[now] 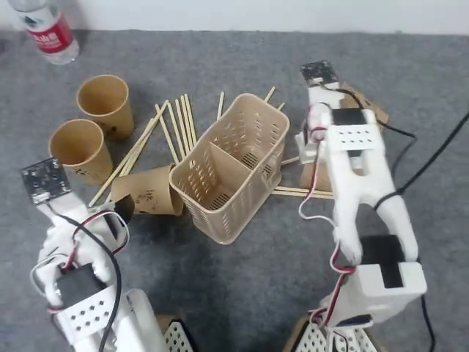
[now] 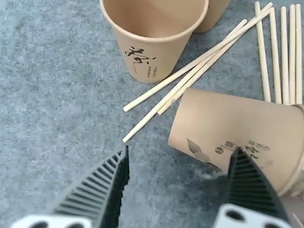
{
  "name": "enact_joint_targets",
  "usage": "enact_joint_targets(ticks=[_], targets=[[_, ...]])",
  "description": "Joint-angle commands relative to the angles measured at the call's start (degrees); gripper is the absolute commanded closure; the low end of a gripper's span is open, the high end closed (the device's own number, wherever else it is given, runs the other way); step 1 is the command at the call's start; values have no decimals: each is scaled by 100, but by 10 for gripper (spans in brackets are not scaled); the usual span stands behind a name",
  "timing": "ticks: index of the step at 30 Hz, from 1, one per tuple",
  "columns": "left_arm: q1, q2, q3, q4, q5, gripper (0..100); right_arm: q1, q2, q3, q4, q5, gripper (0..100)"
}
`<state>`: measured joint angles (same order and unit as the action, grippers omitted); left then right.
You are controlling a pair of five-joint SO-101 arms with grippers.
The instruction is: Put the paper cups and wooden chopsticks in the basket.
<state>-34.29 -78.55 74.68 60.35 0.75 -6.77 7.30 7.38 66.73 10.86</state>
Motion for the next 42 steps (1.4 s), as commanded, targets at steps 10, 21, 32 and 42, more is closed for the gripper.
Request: enact_joint_targets(ticks=[10,21,32,42], targets=[[343,-88,171,-176,62,683,1323,4,-1011,1235,1556,992],[457,-97,233,-176,62,683,1024,4,-2804,3116,1749,982],[457,-97,462,-369,44,683,22,1015,-2989,2510,2022,919],[457,-97,541,-475,53,683,365,2132,-3490,3574,2057,991]])
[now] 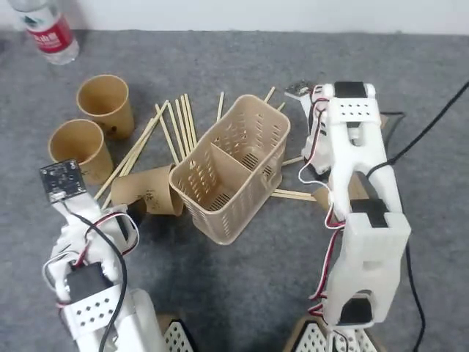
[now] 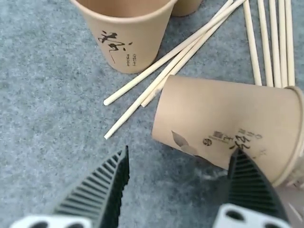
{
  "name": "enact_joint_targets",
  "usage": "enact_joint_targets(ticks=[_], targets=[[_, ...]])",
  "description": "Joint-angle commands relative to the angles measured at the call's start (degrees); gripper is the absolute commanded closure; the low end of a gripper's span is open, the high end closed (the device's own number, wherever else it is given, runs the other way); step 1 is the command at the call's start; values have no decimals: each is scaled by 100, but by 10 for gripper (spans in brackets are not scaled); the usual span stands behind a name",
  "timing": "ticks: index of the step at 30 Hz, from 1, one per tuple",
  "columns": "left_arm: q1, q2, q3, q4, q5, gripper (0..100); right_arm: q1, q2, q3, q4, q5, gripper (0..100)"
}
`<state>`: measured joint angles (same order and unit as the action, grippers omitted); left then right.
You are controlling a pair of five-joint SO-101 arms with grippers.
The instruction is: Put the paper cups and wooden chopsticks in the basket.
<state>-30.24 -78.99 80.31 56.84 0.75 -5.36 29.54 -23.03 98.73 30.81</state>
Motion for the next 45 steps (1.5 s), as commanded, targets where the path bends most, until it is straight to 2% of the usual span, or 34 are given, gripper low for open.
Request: enact_joint_targets(ticks=[1,6,12,17,22,28,31,33,35,38,45], targets=[[53,-53,-22,-123,53,683,286,-101,-466,418,70,996],[53,-53,-22,-123,53,683,593,-602,-105,444,527,992],[53,-53,-13,-158,53,683,646,-1807,1829,444,1108,992],[53,-53,-13,-202,53,683,796,-3292,2945,435,1222,992],[53,-53,40,-202,53,683,1262,-4901,3886,435,1275,992],[53,-53,40,-202,53,683,2105,-6677,4879,409,2163,992],[53,-53,40,-202,53,683,2264,-7301,4905,400,2171,991],[53,-53,40,-202,53,683,2281,-7600,4914,400,2163,954],[53,-53,48,-202,53,683,2281,-7811,4985,400,2092,856],[53,-53,57,-193,53,683,2281,-8004,5152,224,1389,709],[53,-53,180,-237,53,683,2624,-8022,5688,-31,1231,736]])
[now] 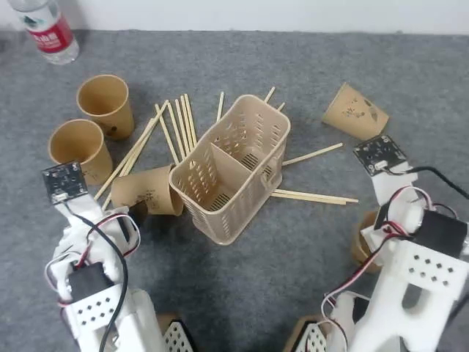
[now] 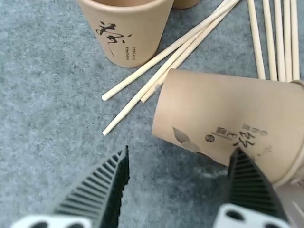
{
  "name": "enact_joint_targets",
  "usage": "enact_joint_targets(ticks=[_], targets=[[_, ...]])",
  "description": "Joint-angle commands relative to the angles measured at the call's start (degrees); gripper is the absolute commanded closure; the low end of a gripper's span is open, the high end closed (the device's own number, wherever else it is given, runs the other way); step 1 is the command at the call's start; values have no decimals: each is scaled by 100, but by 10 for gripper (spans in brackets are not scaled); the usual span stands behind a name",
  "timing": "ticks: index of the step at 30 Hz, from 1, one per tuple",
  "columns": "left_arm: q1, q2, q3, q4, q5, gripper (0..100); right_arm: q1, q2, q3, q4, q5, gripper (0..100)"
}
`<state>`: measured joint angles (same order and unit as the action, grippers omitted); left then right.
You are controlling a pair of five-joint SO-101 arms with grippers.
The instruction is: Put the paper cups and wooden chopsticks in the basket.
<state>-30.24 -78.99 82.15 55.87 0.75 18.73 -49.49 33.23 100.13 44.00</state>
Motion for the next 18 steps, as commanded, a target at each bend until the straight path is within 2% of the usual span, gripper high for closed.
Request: enact_joint_targets(ticks=[1,10,14,16,18], targets=[[53,-53,4,-141,53,683,321,-119,149,-251,-79,736],[53,-53,13,-149,53,683,1077,-110,1134,-1552,571,737],[53,-53,13,-193,53,683,1130,-110,1697,-1807,941,746],[53,-53,92,-308,62,683,1130,-110,1873,-1982,1002,815],[53,-53,136,-369,62,683,1130,-119,1881,-2158,976,969]])
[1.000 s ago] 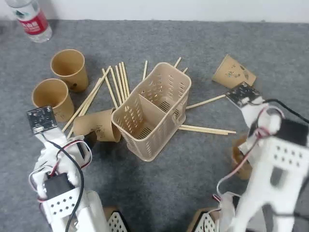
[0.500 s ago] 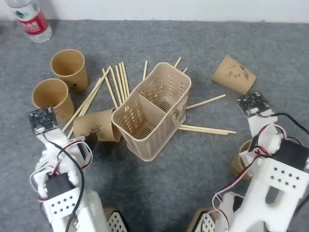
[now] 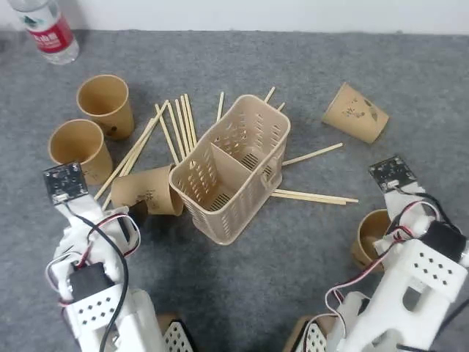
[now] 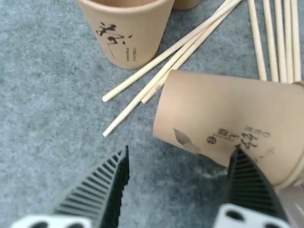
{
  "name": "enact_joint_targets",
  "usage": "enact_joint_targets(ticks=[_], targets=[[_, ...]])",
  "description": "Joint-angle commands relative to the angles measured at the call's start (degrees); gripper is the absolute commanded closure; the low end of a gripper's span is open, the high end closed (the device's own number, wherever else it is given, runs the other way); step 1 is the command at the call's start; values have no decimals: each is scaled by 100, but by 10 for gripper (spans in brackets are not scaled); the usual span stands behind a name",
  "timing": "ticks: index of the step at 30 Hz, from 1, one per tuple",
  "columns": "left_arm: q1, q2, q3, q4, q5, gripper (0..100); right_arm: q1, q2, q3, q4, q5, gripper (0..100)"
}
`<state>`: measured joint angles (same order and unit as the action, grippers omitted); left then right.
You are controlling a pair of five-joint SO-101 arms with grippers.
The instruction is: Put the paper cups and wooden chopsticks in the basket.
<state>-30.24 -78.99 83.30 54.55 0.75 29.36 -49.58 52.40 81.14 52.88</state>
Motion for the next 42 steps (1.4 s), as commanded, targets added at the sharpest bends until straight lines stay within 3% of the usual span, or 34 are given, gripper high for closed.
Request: enact_joint_targets(ticks=[1,3,8,14,20,25,32,42], targets=[[53,-53,22,-237,62,683,66,-119,-62,-347,88,998],[53,-53,22,-237,62,683,48,-163,-229,-356,70,954],[53,-53,22,-229,70,683,-233,-154,-1855,13,-668,993],[53,-53,22,-229,70,683,-1789,154,-4923,1121,-1908,991],[62,-53,31,-220,70,683,-2976,2062,-7833,2123,-3200,991],[62,-53,75,-246,70,683,-3758,3820,-9486,2158,-4044,991],[369,-53,119,-246,62,683,-4813,4998,-10479,2158,-4141,991],[369,-53,119,-246,62,683,-4848,5393,-9767,2176,-4141,991]])
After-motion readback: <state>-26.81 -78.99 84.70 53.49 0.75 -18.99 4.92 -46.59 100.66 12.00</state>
